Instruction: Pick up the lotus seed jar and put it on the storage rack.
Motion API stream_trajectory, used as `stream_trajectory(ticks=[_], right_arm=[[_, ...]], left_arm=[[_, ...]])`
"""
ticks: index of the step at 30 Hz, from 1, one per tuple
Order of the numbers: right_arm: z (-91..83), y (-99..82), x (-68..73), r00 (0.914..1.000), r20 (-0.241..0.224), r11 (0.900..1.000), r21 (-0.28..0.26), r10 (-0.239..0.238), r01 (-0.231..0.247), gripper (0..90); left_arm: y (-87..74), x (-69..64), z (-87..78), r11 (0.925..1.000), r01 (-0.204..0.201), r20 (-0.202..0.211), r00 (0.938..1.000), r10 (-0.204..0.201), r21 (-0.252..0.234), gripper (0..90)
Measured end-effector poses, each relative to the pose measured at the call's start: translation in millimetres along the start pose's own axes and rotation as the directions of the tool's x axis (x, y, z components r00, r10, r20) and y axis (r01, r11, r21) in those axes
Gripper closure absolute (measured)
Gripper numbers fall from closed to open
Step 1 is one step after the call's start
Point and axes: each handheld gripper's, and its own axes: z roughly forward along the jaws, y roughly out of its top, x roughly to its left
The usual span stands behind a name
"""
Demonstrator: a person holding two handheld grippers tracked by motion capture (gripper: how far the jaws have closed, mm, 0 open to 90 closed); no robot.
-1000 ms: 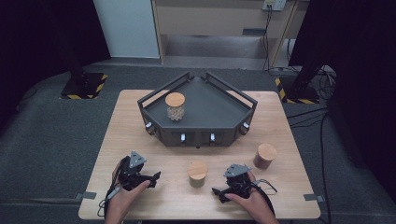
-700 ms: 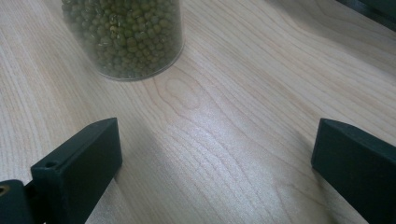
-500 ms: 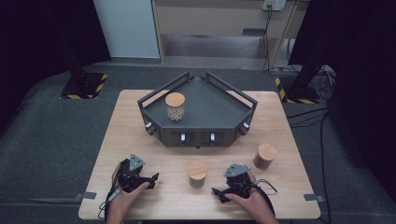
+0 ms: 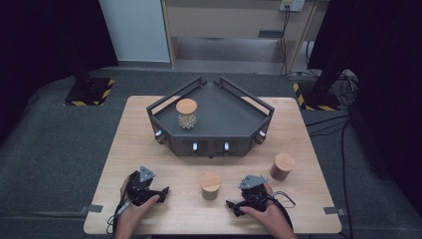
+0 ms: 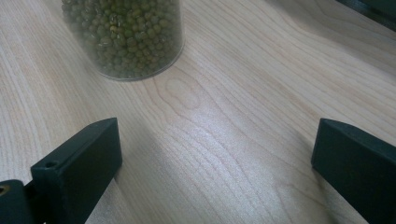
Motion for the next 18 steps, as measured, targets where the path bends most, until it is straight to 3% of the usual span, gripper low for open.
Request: stream_trajectory(ticks=[18], right_arm=[[-0.7,0.0,3.3,0.9999,0.013,0.9999,0.003,0.010,-0.010,2.0]], left_arm=[[-4.0,1.5,0.8,0.9999,-0.004,0.003,1.0000,0.004,-0.015,0.0]])
